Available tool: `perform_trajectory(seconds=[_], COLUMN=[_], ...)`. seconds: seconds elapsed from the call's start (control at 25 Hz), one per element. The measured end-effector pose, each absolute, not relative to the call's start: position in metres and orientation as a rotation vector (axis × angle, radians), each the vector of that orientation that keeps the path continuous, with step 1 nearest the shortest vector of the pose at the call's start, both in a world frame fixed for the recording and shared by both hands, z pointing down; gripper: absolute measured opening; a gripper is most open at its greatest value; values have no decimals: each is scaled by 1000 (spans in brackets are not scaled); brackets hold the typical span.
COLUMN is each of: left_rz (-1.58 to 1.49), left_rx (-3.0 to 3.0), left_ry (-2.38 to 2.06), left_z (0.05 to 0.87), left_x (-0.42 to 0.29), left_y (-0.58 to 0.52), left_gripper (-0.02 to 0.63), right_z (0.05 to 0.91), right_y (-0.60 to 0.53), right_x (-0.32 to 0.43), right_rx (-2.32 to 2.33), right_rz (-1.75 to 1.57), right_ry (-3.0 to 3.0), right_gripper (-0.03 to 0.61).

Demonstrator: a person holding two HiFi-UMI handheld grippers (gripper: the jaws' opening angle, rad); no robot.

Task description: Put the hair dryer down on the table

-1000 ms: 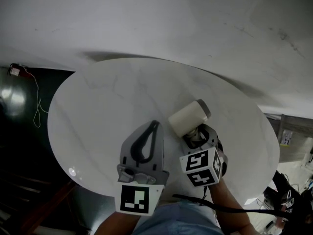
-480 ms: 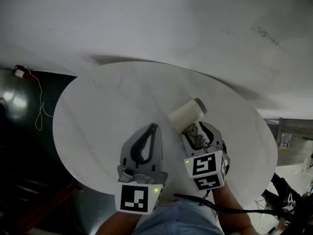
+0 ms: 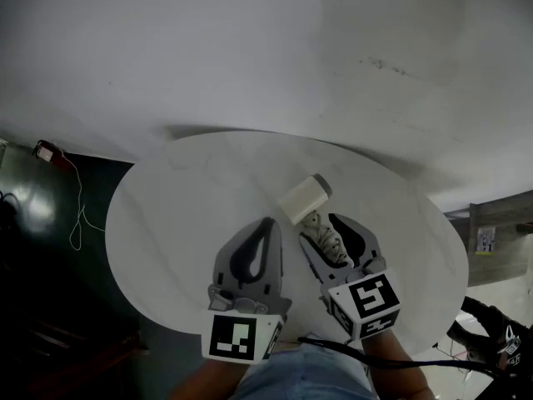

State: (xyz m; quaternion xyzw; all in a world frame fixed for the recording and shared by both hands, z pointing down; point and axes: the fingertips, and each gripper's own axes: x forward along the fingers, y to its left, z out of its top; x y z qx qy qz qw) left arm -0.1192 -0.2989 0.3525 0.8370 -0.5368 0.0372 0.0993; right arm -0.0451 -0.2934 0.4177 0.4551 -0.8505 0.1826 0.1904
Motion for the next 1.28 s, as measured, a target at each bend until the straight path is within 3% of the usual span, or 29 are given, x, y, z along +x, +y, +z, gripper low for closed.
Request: perform_trajectory(seconds=[0.2,0.48,1.28], left_rz=[73,34,-18], left_rx=[2550,2625,2709], left_ry=[-1602,-1586,-1565], left_z=[317,279,244], left_x=[-109,-86,-60], left_y=[-285,-271,-258], left_gripper=[17,17,17], right_z=[356,284,249], right_y=[-278,-272,-258], right_x=[-47,-37,-25], right_rx=[1330,1493,1587], right_rz=[458,268,34], right_ry=[-2556,-2722,-2701], right_gripper=[220,39,21])
